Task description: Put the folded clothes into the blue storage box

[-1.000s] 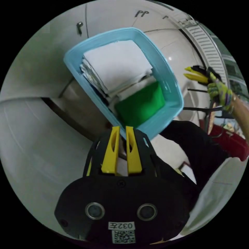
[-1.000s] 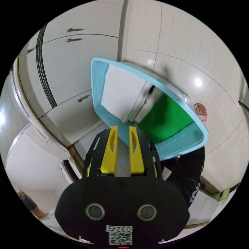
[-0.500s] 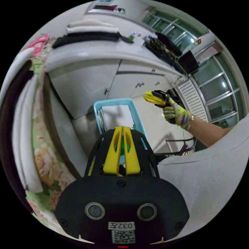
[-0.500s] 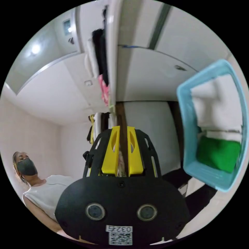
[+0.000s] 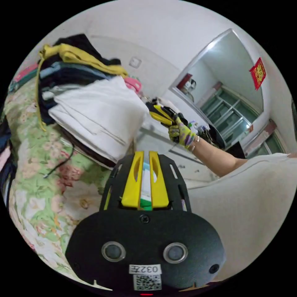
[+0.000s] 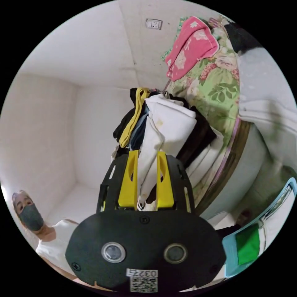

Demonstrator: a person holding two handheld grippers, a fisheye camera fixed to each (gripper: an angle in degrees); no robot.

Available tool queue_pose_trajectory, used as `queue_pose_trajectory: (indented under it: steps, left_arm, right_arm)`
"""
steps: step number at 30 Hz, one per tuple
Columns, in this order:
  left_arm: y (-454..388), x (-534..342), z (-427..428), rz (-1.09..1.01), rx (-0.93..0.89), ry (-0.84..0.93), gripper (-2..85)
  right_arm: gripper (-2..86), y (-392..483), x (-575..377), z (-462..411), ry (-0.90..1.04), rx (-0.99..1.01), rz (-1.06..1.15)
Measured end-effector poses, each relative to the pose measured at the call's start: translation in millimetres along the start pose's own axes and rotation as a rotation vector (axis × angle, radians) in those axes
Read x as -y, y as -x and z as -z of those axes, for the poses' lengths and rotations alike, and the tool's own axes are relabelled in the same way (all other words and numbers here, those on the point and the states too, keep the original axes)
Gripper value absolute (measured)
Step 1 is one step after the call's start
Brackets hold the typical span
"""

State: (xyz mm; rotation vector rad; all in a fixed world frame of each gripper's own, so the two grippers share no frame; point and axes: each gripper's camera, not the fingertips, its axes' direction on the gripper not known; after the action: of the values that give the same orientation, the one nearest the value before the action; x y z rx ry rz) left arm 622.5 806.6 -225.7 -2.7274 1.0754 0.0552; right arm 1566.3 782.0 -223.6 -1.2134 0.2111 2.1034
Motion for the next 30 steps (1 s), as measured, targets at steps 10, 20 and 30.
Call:
queue_pose_trajectory:
  steps: [10,20,30]
  left_arm:
    - [-47.2,-34.2,-4.7,-0.289,0.393,-0.133,8.9]
    - [-61.1,-60.4,-82.4,-0.427,0.525,0.031,9.0]
    - [-69.7,-99.0,-87.3,-0.504,0.542,-0.011,11.6]
  right_arm:
    - [8.1,6.2,-47.6,-49.7,-0.045,-0.117,-0.068]
    - [6.3,10.9,-80.9,-89.6,0.0,-0.074,-0.045]
    - [4.1,24.5,-88.5,-127.6,0.1,-0.187,-0.006]
